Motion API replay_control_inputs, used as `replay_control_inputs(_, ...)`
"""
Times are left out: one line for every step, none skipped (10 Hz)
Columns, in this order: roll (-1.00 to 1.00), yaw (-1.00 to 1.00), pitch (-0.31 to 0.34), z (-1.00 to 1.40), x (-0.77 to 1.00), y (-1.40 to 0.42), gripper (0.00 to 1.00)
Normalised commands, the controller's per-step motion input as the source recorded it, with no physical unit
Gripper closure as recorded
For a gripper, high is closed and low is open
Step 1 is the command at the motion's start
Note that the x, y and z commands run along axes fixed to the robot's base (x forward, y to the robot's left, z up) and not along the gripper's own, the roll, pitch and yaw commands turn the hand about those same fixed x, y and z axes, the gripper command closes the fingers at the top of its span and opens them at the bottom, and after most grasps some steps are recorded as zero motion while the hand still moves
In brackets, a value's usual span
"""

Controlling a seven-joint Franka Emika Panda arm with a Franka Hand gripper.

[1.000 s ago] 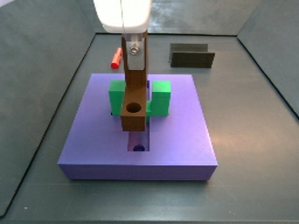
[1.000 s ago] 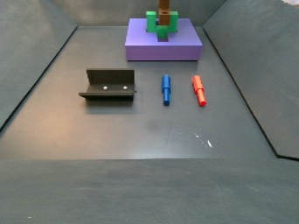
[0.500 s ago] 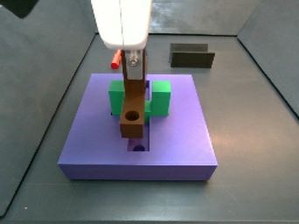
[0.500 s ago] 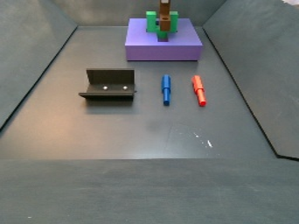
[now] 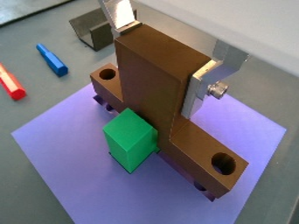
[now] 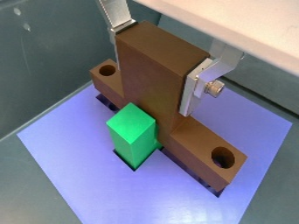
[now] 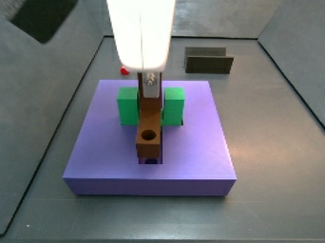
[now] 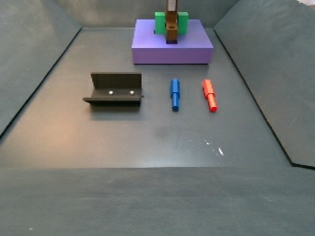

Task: Pick up the brown object. Move up. Place the brown object on the fixture. Regrasp the brown object. Move to above the board. Insert the brown object.
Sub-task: Insert the brown object.

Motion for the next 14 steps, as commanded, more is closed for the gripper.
replay_control_inputs(0.00,0.00,-0.043,-0.19,0.00,0.00,1.00)
replay_control_inputs(0.01,0.00,-0.043,-0.18,0.00,0.00,1.00)
replay_control_inputs(0.04,0.00,-0.027,-0.19,0.00,0.00,1.00)
replay_control_inputs(0.08,0.00,-0.014,-0.21,0.02,0.00,1.00)
replay_control_inputs(0.12,0.08,0.000,-0.15,0.06,0.00,1.00)
replay_control_inputs(0.15,0.15,0.000,-0.04,0.09,0.00,1.00)
replay_control_inputs(0.14,0.11,0.000,-0.04,0.07,0.00,1.00)
replay_control_inputs(0.15,0.03,0.000,-0.07,0.03,0.00,1.00)
replay_control_inputs(0.18,0.00,0.000,-0.08,0.03,0.00,1.00)
replay_control_inputs(0.17,0.00,0.000,-0.13,0.00,-0.02,1.00)
replay_control_inputs(0.11,0.00,-0.069,-0.31,0.00,-0.04,1.00)
replay_control_inputs(0.09,0.00,-0.131,-0.49,0.00,-0.07,1.00)
replay_control_inputs(0.08,0.00,-0.143,-0.67,0.00,-0.08,1.00)
replay_control_inputs(0.05,0.00,-0.163,-0.83,0.00,-0.10,1.00)
